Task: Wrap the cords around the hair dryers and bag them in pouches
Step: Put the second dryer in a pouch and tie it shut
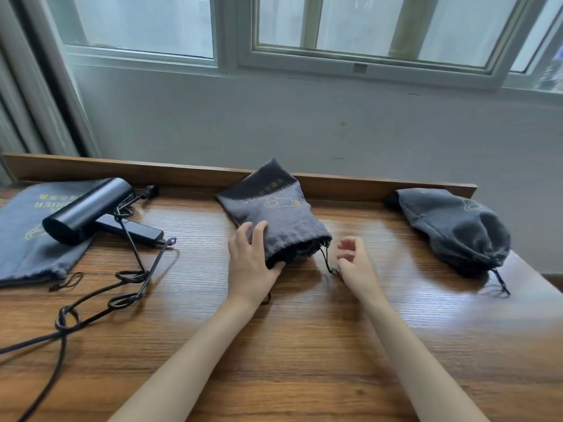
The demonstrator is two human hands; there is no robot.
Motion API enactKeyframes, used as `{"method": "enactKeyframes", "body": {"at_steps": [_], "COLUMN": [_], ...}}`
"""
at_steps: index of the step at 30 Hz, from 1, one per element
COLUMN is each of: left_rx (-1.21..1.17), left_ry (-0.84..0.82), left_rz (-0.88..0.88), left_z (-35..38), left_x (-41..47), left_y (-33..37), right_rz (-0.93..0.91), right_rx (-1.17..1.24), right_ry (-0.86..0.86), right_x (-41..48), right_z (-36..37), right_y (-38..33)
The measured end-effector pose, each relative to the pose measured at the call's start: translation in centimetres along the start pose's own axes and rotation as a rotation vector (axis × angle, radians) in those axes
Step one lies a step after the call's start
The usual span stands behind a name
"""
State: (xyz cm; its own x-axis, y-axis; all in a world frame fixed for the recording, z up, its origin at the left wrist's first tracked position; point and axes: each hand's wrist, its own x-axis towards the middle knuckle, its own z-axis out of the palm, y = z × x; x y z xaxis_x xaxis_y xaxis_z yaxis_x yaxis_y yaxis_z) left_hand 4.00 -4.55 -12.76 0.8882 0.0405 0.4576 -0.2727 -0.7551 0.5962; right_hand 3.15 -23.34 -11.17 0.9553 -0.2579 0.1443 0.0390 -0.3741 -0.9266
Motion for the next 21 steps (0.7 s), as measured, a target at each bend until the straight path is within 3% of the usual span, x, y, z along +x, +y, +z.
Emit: {"method": "enactKeyframes", "body": {"at_steps": [4, 8, 11, 18, 21], "left_rx": [-0.148, -0.247, -0.310, -0.397, -0.313], "left_ry": [-0.072, -0.048, 0.014, 0.121, 0.161], "left_rz": [-0.126, -0.140, -0.151, -0.256, -0.180], "left_z": [0.2, -0.1, -0.2, -0.1, 0.1], "left_x": [0.4, 0.6, 0.6, 1.0, 1.2], "left_y": [-0.5, -0.1, 0.0, 0.1, -0.2], "right_rz": [-0.027, -0.044, -0.079, -0.024, -0.001], "right_rx": [0.062, 0.007, -0.008, 0.287, 0.342], "right_ry": [-0.274, -0.044, 0.005, -0.268, -0.381], "right_x": [1.5, 2.3, 2.4, 1.3, 0.7], "right_z": [0.9, 3.1, 3.2, 1.3, 0.9], "right_y": [-0.2, 0.8, 0.7, 0.4, -0.1]}}
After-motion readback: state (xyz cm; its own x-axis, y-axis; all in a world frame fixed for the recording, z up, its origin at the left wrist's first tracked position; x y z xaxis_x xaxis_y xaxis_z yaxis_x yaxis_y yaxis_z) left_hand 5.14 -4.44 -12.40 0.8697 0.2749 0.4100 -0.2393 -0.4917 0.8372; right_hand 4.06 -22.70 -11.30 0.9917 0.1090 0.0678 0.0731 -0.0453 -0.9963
